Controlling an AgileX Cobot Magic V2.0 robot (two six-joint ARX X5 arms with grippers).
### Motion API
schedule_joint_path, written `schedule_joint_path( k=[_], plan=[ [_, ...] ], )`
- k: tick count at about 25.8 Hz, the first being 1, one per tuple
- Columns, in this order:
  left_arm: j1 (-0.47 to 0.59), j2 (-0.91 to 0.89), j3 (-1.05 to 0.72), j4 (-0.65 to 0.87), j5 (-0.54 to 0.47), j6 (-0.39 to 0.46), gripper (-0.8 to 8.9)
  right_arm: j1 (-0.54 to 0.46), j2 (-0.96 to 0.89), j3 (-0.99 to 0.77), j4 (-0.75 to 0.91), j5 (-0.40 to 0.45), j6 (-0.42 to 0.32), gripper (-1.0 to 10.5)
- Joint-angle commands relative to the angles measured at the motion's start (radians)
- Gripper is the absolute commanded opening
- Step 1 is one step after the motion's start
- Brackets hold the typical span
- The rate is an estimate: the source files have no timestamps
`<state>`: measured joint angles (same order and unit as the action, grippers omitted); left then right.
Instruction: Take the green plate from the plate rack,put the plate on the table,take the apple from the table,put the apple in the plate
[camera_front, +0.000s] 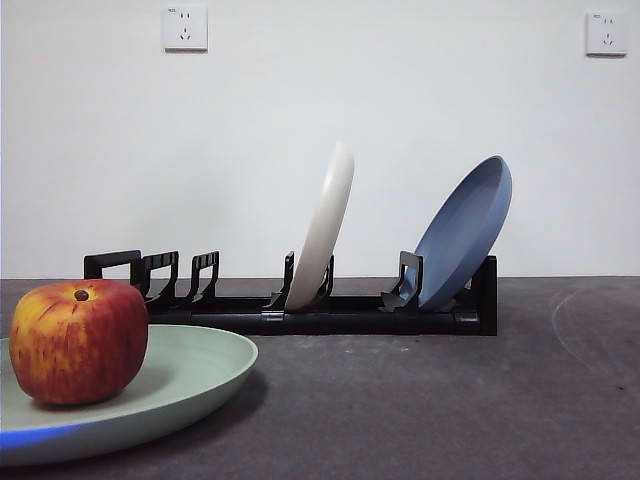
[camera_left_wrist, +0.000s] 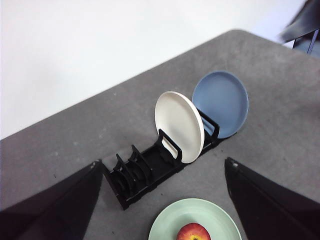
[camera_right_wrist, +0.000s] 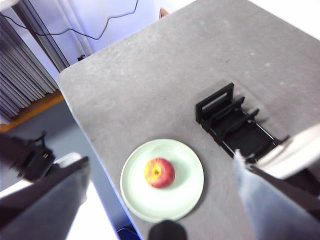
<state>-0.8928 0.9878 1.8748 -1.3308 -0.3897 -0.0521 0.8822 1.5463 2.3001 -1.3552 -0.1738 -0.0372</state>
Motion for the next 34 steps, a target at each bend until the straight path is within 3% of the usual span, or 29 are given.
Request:
schedule_joint_path(
  k=[1, 2, 3, 5, 6, 17, 34],
  plan=[
    [0.002, 0.027, -0.004, 0.000, -0.002, 0.005, 4.03, 0.000, -0.061, -0.103, -0.025, -0.002, 0.007, 4.3],
    [0.002, 0.037, -0.004, 0.000, -0.002, 0.005, 3.65, 0.000, -0.091, -0.144, -0.025, -0.002, 0.007, 3.9],
    [0.002, 0.046, -0.004, 0.000, 0.002, 0.006, 2.63, 0.000, -0.114, -0.179, -0.025, -0.002, 0.007, 3.0],
    [0.002, 0.055, -0.004, 0.000, 0.013, 0.029, -0.14, 0.000, -0.147, -0.227, -0.025, -0.002, -0.001, 0.4],
    [0.002, 0.055, -0.004, 0.000, 0.029, 0.035, -0.07, 0.000, -0.156, -0.238, -0.024, -0.001, -0.005, -0.1],
    [0.002, 0.055, -0.004, 0.000, 0.056, 0.034, -0.07, 0.000, -0.170, -0.240, -0.024, 0.104, -0.004, -0.1],
    [0.034, 0.140, -0.004, 0.023, 0.053, 0.034, -0.05, 0.000, -0.170, -0.240, -0.024, 0.104, -0.004, 0.0]
  ],
)
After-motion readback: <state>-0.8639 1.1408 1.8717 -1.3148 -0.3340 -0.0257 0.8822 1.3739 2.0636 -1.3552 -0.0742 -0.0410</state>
